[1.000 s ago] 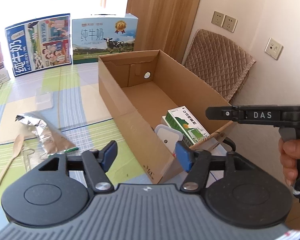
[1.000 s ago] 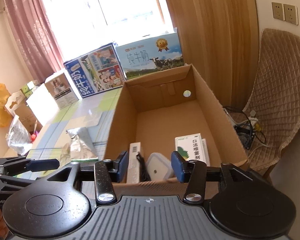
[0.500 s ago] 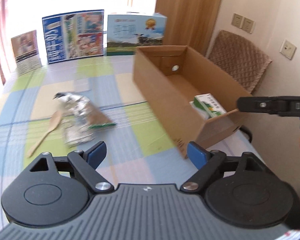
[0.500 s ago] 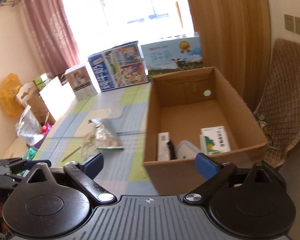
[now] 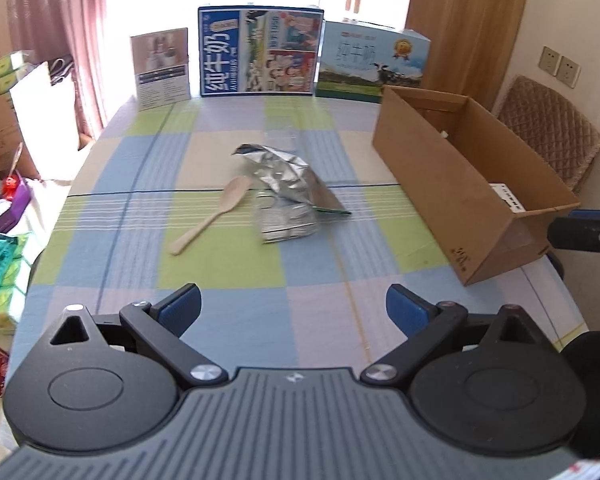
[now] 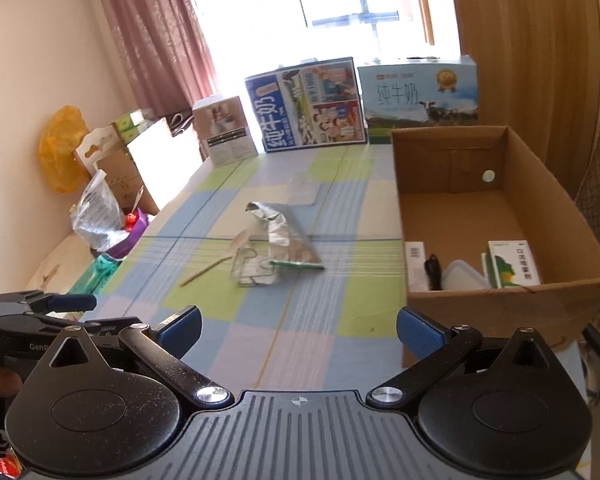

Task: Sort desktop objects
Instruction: 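Withdraw both tools from the box back over the table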

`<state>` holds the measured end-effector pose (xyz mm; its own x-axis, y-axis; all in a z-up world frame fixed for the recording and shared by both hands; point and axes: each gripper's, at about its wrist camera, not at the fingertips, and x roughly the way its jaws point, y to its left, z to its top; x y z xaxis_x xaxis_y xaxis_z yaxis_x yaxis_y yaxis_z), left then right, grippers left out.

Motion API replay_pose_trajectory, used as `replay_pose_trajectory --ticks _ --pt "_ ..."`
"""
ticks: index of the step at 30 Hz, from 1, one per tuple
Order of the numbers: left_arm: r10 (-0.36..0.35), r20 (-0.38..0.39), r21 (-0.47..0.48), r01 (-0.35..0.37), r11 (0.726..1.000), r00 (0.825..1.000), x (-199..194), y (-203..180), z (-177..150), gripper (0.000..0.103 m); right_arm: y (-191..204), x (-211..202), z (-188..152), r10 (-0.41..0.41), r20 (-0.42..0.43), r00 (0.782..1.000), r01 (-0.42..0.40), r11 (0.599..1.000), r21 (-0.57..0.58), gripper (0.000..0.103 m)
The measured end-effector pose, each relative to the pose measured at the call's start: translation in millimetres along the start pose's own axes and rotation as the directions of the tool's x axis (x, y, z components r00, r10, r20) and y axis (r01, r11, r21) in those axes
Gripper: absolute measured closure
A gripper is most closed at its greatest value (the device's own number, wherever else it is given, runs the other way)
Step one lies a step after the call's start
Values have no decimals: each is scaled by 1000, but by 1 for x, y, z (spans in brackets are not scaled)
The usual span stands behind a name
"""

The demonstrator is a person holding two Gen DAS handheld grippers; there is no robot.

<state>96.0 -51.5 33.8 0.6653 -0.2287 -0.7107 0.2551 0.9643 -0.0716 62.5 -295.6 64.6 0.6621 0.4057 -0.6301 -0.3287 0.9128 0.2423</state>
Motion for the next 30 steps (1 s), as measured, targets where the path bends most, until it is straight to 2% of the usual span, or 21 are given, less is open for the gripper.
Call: replay_pose_trajectory --ticks 16,30 --pt "30 0 -29 -30 999 1000 8 27 -9 4 18 25 -13 11 -54 998 -14 999 -45 2" --pt "42 -34 15 -41 999 999 43 59 -2 4 34 84 -15 36 -134 990 -44 997 -59 2"
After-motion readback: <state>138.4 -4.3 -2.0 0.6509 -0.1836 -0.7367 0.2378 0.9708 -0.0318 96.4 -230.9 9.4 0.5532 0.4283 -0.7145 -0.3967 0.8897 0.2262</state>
